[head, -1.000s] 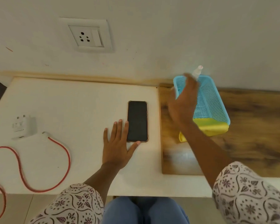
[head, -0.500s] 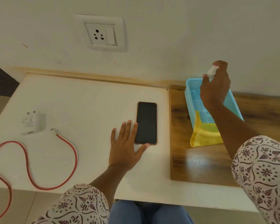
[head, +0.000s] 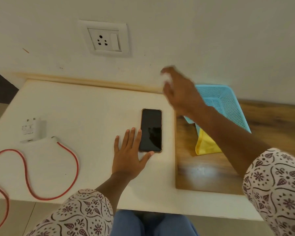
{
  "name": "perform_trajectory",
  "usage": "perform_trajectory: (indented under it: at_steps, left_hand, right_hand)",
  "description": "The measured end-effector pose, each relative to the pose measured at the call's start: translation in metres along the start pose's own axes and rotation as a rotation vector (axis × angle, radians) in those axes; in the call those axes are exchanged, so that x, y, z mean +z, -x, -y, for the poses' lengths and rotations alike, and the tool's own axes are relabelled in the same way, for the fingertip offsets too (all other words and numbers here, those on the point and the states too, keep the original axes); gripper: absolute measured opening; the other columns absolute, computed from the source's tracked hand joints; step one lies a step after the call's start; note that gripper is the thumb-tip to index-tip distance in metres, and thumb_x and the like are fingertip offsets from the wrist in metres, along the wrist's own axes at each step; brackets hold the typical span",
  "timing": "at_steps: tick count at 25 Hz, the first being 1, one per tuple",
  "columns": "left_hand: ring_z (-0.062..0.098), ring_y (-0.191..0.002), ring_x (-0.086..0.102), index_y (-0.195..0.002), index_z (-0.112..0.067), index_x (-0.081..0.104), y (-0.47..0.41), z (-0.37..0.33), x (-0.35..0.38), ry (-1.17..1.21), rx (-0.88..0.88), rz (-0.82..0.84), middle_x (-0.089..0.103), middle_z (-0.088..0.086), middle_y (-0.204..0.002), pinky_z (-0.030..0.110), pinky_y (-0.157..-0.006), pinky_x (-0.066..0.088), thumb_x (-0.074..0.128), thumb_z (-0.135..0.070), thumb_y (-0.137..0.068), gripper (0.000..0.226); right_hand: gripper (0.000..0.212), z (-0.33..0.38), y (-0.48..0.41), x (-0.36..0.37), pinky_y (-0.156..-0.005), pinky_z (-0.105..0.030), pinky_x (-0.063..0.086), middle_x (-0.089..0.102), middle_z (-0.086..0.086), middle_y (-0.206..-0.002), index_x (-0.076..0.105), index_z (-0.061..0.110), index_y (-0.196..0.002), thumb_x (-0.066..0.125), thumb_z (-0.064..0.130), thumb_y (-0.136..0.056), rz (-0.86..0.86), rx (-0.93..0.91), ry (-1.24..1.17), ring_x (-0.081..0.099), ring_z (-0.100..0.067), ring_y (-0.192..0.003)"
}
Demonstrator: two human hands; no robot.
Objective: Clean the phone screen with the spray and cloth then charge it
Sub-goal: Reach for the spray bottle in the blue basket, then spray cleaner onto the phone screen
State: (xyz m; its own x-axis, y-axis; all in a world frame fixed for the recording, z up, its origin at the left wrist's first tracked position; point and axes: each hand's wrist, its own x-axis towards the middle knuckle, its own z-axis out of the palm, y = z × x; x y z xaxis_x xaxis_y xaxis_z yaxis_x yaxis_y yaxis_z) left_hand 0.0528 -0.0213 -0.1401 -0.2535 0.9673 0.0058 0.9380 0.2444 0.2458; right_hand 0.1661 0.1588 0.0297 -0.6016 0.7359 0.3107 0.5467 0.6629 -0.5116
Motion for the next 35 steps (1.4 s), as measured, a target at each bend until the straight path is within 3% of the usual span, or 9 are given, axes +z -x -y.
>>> perform_trajectory:
  at_steps: [3, 5, 8, 13, 18, 22, 25, 31, 35]
  left_hand:
    - [0.022, -0.146, 0.01, -0.15, -0.022, 0.01, 0.0, 0.001, 0.001, 0.003, 0.003, -0.003, 0.017, 0.003, -0.158, 0.05, -0.118, 0.006, 0.019, -0.073, -0.085, 0.082]
    - [0.023, -0.146, 0.012, -0.15, -0.02, 0.011, -0.001, 0.001, 0.002, 0.013, 0.0, -0.005, 0.02, 0.003, -0.158, 0.05, -0.118, 0.006, 0.021, -0.073, -0.085, 0.084]
    - [0.022, -0.146, 0.012, -0.15, -0.019, 0.012, -0.001, 0.001, 0.002, 0.005, -0.003, -0.008, 0.019, 0.003, -0.158, 0.048, -0.118, 0.004, 0.021, -0.073, -0.084, 0.085]
    - [0.022, -0.146, 0.012, -0.149, -0.02, 0.014, -0.001, 0.001, 0.002, 0.001, 0.001, -0.013, 0.019, 0.003, -0.158, 0.048, -0.118, 0.004, 0.019, -0.073, -0.084, 0.084]
    - [0.022, -0.146, 0.009, -0.15, -0.02, 0.013, -0.001, 0.001, 0.003, -0.002, -0.003, -0.012, 0.017, 0.003, -0.158, 0.048, -0.117, 0.003, 0.019, -0.074, -0.084, 0.085]
    - [0.022, -0.146, 0.008, -0.15, -0.021, 0.012, -0.001, 0.002, 0.004, -0.006, -0.01, -0.004, 0.016, 0.002, -0.158, 0.049, -0.117, 0.003, 0.018, -0.075, -0.084, 0.085]
    - [0.022, -0.146, 0.008, -0.15, -0.021, 0.012, -0.002, 0.002, 0.004, 0.002, -0.011, -0.005, 0.016, 0.002, -0.158, 0.048, -0.117, 0.002, 0.019, -0.075, -0.084, 0.085]
    - [0.022, -0.146, 0.013, -0.149, -0.019, 0.014, 0.0, 0.002, 0.003, -0.001, -0.001, -0.012, 0.02, 0.004, -0.157, 0.05, -0.118, 0.008, 0.02, -0.073, -0.085, 0.084]
    - [0.023, -0.145, 0.015, -0.149, -0.017, 0.017, 0.0, 0.001, 0.001, -0.006, 0.006, -0.012, 0.024, 0.006, -0.156, 0.05, -0.117, 0.009, 0.023, -0.073, -0.085, 0.085]
  right_hand:
    - [0.031, -0.016, 0.017, 0.029, -0.061, -0.034, 0.047, 0.06, -0.007, -0.111, 0.029, 0.03, -0.12, 0.045, 0.033, -0.094, 0.491, -0.17, 0.36, 0.058, -0.024, -0.072]
    - [0.033, -0.031, 0.024, 0.041, -0.054, -0.029, 0.04, 0.061, -0.009, -0.107, 0.025, 0.029, -0.121, 0.046, 0.028, -0.095, 0.595, -0.259, 0.487, 0.049, -0.019, -0.065]
    - [0.034, -0.045, 0.024, 0.049, -0.049, -0.024, 0.035, 0.063, -0.009, -0.097, 0.024, 0.028, -0.12, 0.046, 0.024, -0.095, 0.596, -0.269, 0.525, 0.041, -0.013, -0.057]
    - [0.043, -0.045, 0.014, 0.058, -0.046, -0.022, 0.03, 0.059, -0.007, -0.088, 0.025, 0.027, -0.126, 0.048, 0.016, -0.092, 0.621, -0.235, 0.488, 0.047, -0.016, -0.064]
    - [0.046, -0.037, -0.002, 0.063, -0.053, -0.031, 0.038, 0.059, -0.008, -0.093, 0.024, 0.027, -0.123, 0.051, 0.01, -0.09, 0.519, -0.181, 0.517, 0.052, -0.02, -0.066]
    - [0.06, -0.033, -0.009, 0.066, -0.046, -0.027, 0.032, 0.046, -0.002, -0.075, 0.026, 0.028, -0.128, 0.054, 0.002, -0.083, 0.519, -0.123, 0.52, 0.045, -0.016, -0.058]
    - [0.066, -0.035, -0.008, 0.063, -0.052, -0.032, 0.039, 0.045, -0.005, -0.079, 0.026, 0.027, -0.132, 0.061, 0.005, -0.081, 0.503, -0.068, 0.58, 0.05, -0.021, -0.066]
    - [0.06, -0.018, 0.008, 0.066, -0.046, -0.027, 0.033, 0.044, -0.003, -0.077, 0.022, 0.03, -0.126, 0.056, 0.006, -0.082, 0.529, -0.192, 0.493, 0.043, -0.016, -0.055]
    - [0.056, -0.007, 0.042, 0.071, -0.042, -0.025, 0.033, 0.055, -0.009, -0.086, 0.026, 0.027, -0.121, 0.061, 0.01, -0.082, 0.609, -0.211, 0.463, 0.039, -0.014, -0.049]
